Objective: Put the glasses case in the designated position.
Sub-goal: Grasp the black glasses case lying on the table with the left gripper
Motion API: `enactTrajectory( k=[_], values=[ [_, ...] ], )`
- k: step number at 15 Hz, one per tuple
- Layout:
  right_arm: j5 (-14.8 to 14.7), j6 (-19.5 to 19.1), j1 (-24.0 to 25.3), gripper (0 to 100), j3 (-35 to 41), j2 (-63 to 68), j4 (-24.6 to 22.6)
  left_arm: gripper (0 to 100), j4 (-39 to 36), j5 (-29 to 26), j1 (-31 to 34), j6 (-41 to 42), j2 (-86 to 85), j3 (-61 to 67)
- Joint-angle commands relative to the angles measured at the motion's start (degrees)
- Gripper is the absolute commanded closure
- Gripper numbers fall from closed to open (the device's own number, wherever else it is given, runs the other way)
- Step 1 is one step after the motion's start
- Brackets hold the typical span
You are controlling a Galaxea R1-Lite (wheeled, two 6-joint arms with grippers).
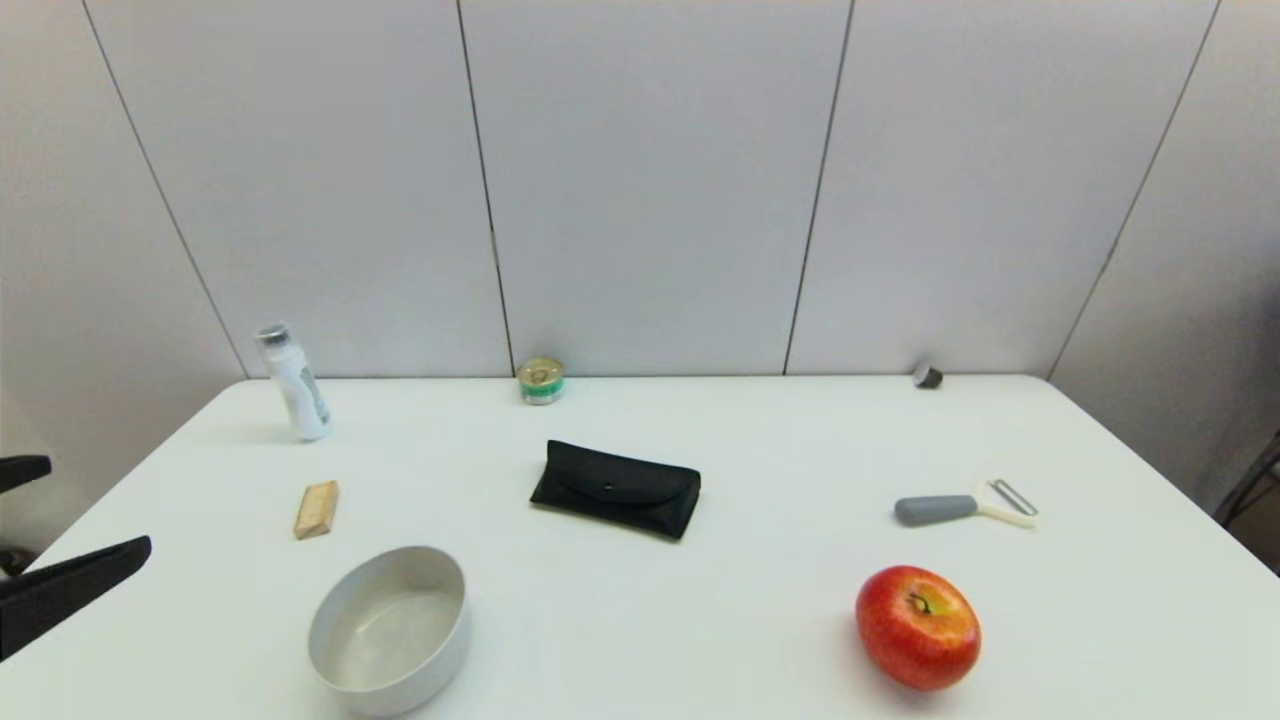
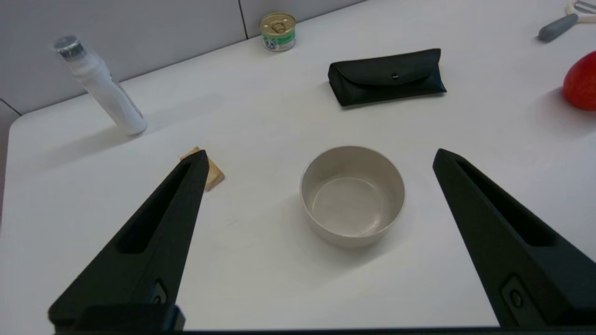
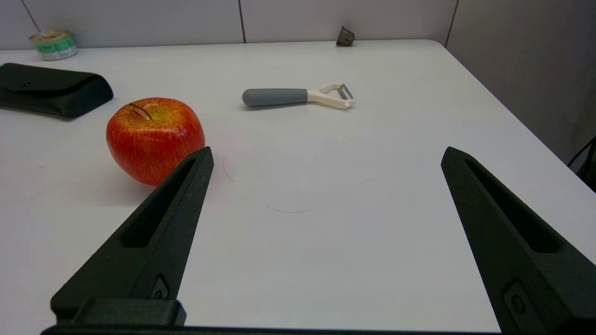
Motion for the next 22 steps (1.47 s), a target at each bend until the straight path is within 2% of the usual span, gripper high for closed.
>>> enactTrajectory(
  k=[1,4,5,12,17,20,22],
  values=[
    [0.0,0.0,0.0,0,0.0,0.1,0.0,0,0.0,0.7,-1.7,0.4,12.3,-6.1],
    [0.0,0.0,0.0,0,0.0,0.1,0.0,0,-0.3,8.0,-9.2,-0.3,20.9,-8.2],
    [0.0,0.0,0.0,0,0.0,0.1,0.0,0,-0.3,8.7,-10.8,-0.3,21.3,-8.0],
    [0.0,0.0,0.0,0,0.0,0.1,0.0,0,-0.3,8.6,-17.4,0.4,28.6,-8.4],
    [0.0,0.0,0.0,0,0.0,0.1,0.0,0,0.7,8.2,-22.5,-0.2,42.1,-25.1],
    [0.0,0.0,0.0,0,0.0,0.1,0.0,0,9.9,8.3,-24.3,0.8,47.9,-35.1],
    [0.0,0.0,0.0,0,0.0,0.1,0.0,0,13.4,8.0,-24.7,1.8,49.3,-38.1]
  ],
)
